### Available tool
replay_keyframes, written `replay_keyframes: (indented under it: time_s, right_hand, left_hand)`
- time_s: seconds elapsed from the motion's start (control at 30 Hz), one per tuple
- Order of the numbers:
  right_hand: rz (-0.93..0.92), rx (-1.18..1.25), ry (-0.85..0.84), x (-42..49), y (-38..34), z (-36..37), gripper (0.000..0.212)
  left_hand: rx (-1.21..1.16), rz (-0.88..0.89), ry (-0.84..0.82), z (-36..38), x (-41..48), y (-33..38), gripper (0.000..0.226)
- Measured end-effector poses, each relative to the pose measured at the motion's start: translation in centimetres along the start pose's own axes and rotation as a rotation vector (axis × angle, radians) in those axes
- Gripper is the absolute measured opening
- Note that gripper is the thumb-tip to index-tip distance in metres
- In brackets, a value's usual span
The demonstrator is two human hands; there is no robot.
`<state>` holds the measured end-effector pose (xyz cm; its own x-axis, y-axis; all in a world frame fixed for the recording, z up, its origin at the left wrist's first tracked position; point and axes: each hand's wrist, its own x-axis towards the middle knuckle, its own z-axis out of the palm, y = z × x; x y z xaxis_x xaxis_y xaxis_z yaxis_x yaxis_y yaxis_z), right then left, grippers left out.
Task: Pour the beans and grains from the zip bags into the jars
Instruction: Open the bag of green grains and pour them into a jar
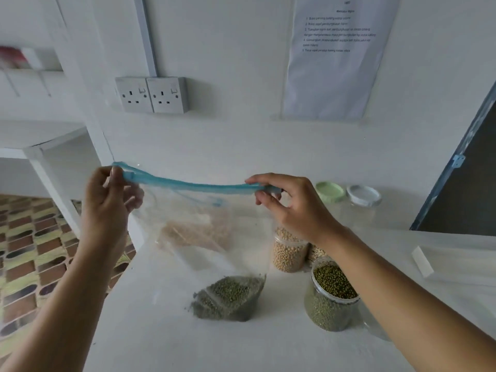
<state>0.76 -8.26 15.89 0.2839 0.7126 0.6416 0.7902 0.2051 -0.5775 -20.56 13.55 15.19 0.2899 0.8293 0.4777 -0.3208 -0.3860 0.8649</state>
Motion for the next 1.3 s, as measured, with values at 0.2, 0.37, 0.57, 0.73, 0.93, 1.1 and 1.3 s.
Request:
replay_keyframes:
  time_s: [0.2, 0.37, 0.57, 0.73, 0.93, 1.1, 1.3]
  right_hand:
    - [-0.035, 0.003, -0.003, 2.0, -0.7, 2.0, 0.018]
    - [-0.085, 0.038, 0.056, 2.1, 0.1, 3.2, 0.013]
    - [-0.068, 0.064, 0.048, 2.6, 0.1, 3.4, 0.009]
    - [0.013, 0.195, 0.029, 2.8, 0.0, 3.6, 0.009]
    - [0.082, 0.274, 0.036, 2.3, 0.5, 4.0, 0.015]
    - [0.166, 0.365, -0.015, 2.2, 0.4, 3.8, 0.011]
    - [0.39, 0.584, -0.106, 2.2, 2.1, 4.5, 0.01]
  left_hand:
    - [0.065, -0.026, 0.147, -2.4, 0.4, 0.3, 0.026]
    - [0.077, -0.178, -0.003, -3.4, -0.3, -0.5, 0.032]
    - [0.079, -0.107, -0.14, -4.2, -0.1, 1.3, 0.028]
    - [0.044, -0.077, -0.097, -4.6, 0.2, 1.4, 0.021]
    - [0.201, -0.044, -0.108, -3.5, 0.4, 0.7, 0.025]
    - [0.175, -0.116, -0.108, -3.9, 0.6, 0.0, 0.029]
    - [0.257, -0.265, -0.175, -5.2, 0.7, -2.1, 0.047]
